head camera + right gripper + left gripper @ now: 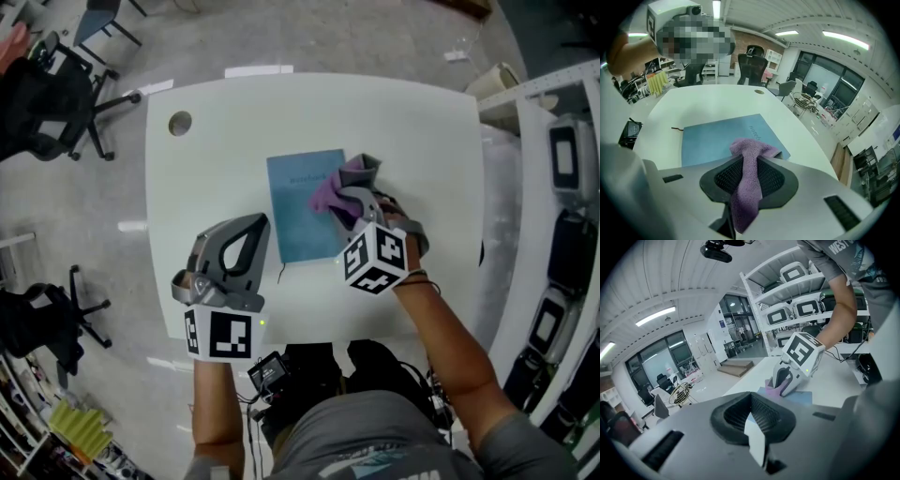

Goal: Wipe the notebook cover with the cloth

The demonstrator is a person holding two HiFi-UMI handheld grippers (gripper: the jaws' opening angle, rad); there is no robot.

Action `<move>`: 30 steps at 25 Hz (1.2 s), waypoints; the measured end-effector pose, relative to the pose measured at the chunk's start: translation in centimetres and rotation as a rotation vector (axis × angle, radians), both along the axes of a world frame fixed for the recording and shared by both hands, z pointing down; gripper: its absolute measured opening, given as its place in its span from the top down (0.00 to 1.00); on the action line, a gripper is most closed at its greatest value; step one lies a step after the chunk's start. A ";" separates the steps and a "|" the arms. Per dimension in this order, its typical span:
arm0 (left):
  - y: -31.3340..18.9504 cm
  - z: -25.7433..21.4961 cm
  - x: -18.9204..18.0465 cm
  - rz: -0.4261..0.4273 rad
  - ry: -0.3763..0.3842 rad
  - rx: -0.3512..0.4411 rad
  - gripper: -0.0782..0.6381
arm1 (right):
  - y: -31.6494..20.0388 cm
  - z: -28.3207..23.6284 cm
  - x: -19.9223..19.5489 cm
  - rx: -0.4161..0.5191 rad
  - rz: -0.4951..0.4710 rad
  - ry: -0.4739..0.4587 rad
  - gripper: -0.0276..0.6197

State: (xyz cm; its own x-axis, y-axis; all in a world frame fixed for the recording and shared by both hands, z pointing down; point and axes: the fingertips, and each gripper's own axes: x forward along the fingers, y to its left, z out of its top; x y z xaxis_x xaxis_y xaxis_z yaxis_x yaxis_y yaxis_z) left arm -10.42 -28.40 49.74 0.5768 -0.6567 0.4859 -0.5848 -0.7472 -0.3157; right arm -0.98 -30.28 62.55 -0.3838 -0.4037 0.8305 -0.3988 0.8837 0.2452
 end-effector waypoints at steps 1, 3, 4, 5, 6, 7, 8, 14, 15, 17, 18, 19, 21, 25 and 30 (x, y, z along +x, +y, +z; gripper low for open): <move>0.0 0.1 -0.4 -0.009 -0.001 -0.003 0.89 | -0.2 0.0 -0.3 0.002 -0.007 0.003 0.79; 0.1 0.2 -1.2 -0.028 -0.001 -0.004 0.89 | -0.5 0.0 -1.2 0.005 -0.026 0.008 0.79; 0.1 0.2 -1.6 -0.039 0.001 -0.003 0.89 | -0.7 0.0 -1.8 0.007 -0.038 0.008 0.79; 0.1 0.2 -2.1 -0.049 0.002 -0.002 0.89 | -0.8 0.0 -2.5 0.008 -0.050 0.008 0.79; 0.0 0.2 -2.6 -0.058 0.003 -0.002 0.89 | -1.0 0.0 -3.3 0.009 -0.062 0.006 0.79; 0.0 0.2 -3.2 -0.068 0.003 -0.002 0.89 | -1.1 0.0 -4.2 0.009 -0.074 0.003 0.79; 0.0 0.3 -3.9 -0.078 0.003 -0.003 0.89 | -1.2 -0.1 -5.2 0.009 -0.086 -0.001 0.79; 0.2 0.5 -7.2 -0.129 -0.010 -0.008 0.89 | -1.4 -0.2 -10.3 0.013 -0.149 -0.026 0.79; 0.3 0.6 -7.6 -0.136 -0.006 -0.009 0.89 | -1.4 -0.1 -10.9 0.014 -0.158 -0.028 0.79; 0.2 0.8 -8.3 -0.142 -0.014 -0.012 0.89 | -1.5 -0.1 -11.8 0.015 -0.168 -0.032 0.79; 0.2 0.9 -8.4 -0.143 -0.015 -0.013 0.89 | -1.5 -0.1 -12.0 0.014 -0.171 -0.035 0.79; 0.1 0.9 -8.5 -0.142 -0.017 -0.014 0.89 | -1.5 -0.1 -12.0 0.012 -0.171 -0.040 0.79; -0.2 0.9 -8.3 -0.135 -0.022 -0.014 0.89 | -1.6 -0.2 -11.9 0.008 -0.164 -0.050 0.79; -0.9 0.6 -7.1 -0.104 -0.016 -0.008 0.89 | -1.9 -0.2 -10.1 0.004 -0.121 -0.048 0.79; -2.2 0.2 -5.0 -0.046 -0.049 -0.009 0.89 | -2.7 -0.3 -6.4 0.006 -0.040 -0.042 0.79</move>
State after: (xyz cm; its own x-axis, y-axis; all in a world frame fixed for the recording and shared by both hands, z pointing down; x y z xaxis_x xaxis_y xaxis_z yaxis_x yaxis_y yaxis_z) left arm -15.41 -30.56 49.98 0.5215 -0.6774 0.5188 -0.6026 -0.7228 -0.3382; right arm -7.38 -32.95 62.29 -0.4343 -0.3917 0.8111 -0.3728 0.8979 0.2340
